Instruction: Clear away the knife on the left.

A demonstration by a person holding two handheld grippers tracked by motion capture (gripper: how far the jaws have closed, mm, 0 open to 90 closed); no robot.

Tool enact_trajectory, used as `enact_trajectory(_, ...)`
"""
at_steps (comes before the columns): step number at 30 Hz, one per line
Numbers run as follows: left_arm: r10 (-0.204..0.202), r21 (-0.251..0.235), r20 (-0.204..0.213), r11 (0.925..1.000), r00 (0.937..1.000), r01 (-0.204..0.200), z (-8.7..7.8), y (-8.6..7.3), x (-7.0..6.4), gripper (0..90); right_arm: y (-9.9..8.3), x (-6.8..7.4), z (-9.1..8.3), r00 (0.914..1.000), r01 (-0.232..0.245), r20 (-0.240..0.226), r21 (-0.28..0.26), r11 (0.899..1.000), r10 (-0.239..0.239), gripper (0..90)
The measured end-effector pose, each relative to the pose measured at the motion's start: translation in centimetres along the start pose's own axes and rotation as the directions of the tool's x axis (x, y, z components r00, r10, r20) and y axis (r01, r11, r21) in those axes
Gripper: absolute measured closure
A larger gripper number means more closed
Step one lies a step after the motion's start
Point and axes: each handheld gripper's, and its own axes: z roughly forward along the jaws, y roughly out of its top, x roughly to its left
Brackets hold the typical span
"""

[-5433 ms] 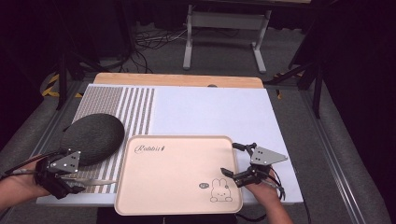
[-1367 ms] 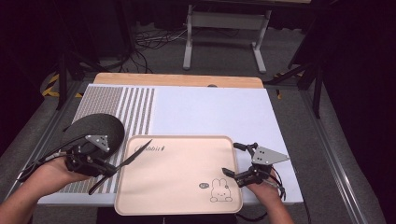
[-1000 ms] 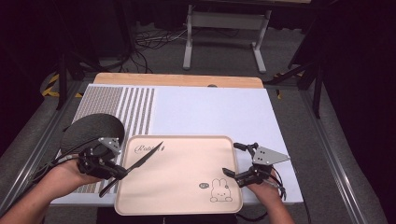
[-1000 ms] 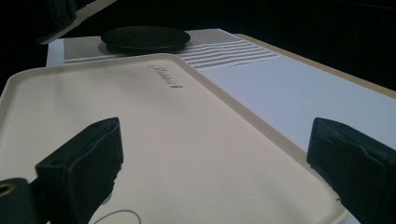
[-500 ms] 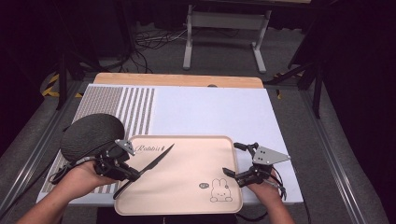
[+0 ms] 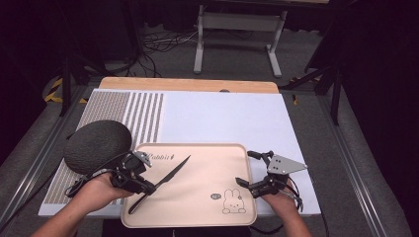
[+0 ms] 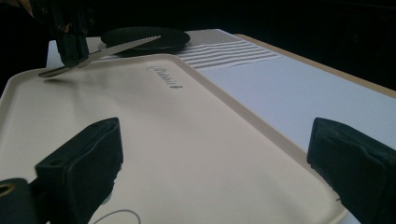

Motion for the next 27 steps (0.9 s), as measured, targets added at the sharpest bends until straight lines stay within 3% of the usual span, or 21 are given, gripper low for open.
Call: enact_trajectory(27,-0.071,0.024,-0.004,0.9972,0.9975,0.071,1.9,-0.1,0.5,79.8,0.0,0.0,0.0,1.0,0.003,-0.002,0.004,1.0,-0.003,4.1)
